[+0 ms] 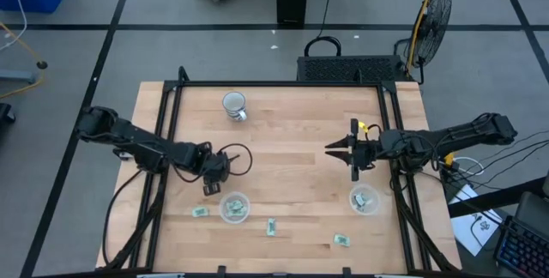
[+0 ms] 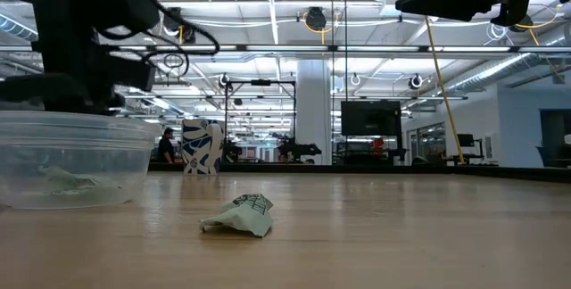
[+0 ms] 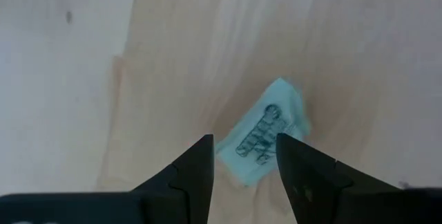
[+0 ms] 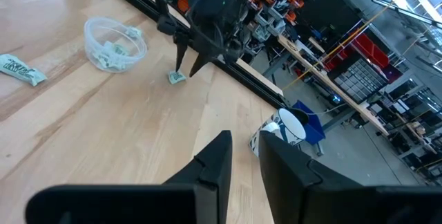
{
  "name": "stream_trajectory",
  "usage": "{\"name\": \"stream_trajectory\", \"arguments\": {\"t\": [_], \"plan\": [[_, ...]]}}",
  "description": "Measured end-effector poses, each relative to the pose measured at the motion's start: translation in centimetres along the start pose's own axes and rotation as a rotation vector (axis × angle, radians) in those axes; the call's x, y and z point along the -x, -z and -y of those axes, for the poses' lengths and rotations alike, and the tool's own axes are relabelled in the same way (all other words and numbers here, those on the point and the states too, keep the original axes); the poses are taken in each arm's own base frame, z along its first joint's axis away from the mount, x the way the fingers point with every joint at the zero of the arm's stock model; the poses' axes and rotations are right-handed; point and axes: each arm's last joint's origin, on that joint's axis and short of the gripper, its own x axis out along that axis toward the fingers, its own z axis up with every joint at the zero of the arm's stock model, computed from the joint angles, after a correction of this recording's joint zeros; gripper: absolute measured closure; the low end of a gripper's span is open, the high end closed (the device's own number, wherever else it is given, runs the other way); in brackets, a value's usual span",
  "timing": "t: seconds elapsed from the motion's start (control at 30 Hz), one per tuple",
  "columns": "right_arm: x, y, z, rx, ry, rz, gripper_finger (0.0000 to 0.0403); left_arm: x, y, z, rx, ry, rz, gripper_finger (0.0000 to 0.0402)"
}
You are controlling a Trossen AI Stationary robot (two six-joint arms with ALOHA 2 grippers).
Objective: Pick and place items into bin
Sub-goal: Put the stevia packet into the left transparent bin
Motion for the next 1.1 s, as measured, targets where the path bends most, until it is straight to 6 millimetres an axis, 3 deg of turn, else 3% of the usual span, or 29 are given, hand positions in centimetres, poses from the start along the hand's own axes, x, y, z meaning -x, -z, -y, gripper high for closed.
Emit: {"name": "stream_trajectory", "arguments": {"t": [0.17, 0.57, 1.1], "plan": [[0.0, 0.0, -0.01, 0.0, -0.001, 0.0, 0.0337, -1.12, 1.16, -0.58, 0.044, 0.036, -0.076, 0.0238], [0.0, 0.0, 0.0, 0.0, 0.0, 0.0, 0.0337, -1.2, 0.99, -0.45, -0.035, 0.046, -0.045, 0.0244], [0.0, 0.0, 0.0, 0.0, 0.0, 0.0, 0.0337, -1.12, 0.33, -0.03, 0.014, 0.11, 0.002, 0.0391]]}}
